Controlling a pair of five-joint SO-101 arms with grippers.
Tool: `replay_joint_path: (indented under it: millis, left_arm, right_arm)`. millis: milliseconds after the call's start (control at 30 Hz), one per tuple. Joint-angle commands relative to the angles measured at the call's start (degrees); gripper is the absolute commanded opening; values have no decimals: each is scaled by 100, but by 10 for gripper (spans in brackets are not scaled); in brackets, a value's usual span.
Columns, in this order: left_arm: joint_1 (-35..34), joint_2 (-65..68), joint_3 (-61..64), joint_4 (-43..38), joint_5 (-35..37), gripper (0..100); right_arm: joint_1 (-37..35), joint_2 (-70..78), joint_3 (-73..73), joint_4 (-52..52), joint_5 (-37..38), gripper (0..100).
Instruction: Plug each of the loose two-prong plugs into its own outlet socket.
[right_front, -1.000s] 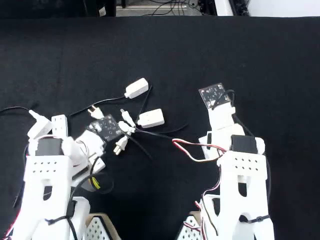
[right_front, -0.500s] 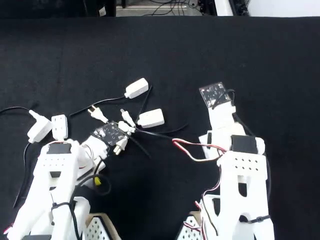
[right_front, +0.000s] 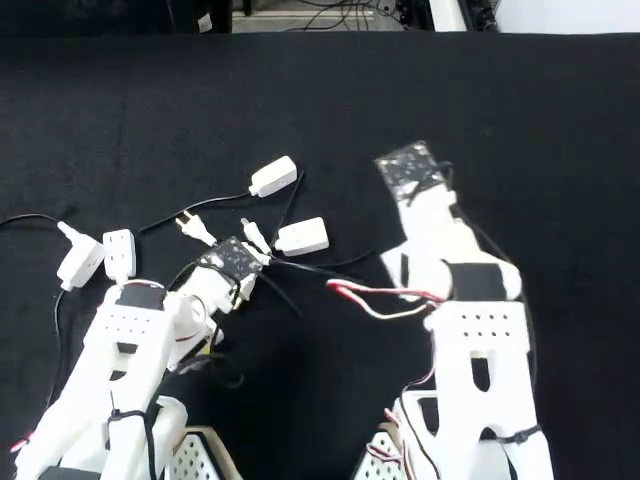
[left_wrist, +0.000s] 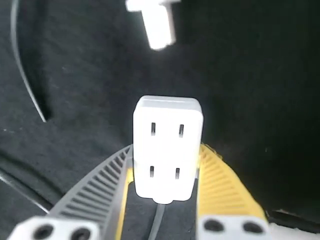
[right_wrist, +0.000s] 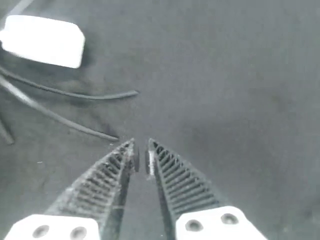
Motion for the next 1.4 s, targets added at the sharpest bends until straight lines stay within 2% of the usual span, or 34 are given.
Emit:
replay_joint_path:
  millis: [0, 133, 267, 400, 500, 667, 833, 1067, 1267, 1367]
  left_arm:
    - [57, -62, -488, 211, 167, 75]
    - [84, -88, -664, 870, 237, 176]
    - [31, -97, -892, 1354, 229, 283]
    - [31, -105, -936, 1442, 246, 288]
    - [-13, -149, -910, 1451, 246, 288]
    - [-1051, -1073, -822, 1371, 9, 288]
    - [-1780, -2426, -127, 1336, -299, 292]
    - [-2220, -3912, 875, 1327, -343, 293]
    - [-2431, -4721, 1569, 1327, -343, 293]
    - [-2431, -4976, 1736, 1336, -343, 293]
  right_arm:
    - [-475, 13, -541, 237, -97, 35]
    - [-1099, 338, -664, 440, 185, 37]
    - [-1741, 1059, -664, 220, 255, 53]
    - [-2382, 1789, -664, -290, 264, 138]
    - [-2875, 2167, -664, -527, 211, 152]
    - [-3560, 2501, -690, -835, -237, 152]
    - [-3631, 3081, -796, -1565, -325, 152]
    - [-3692, 3881, -1982, -1574, -1811, 152]
    - [-4105, 4312, -2703, -985, -3244, 155]
    - [-4193, 4629, -2862, -932, -3666, 155]
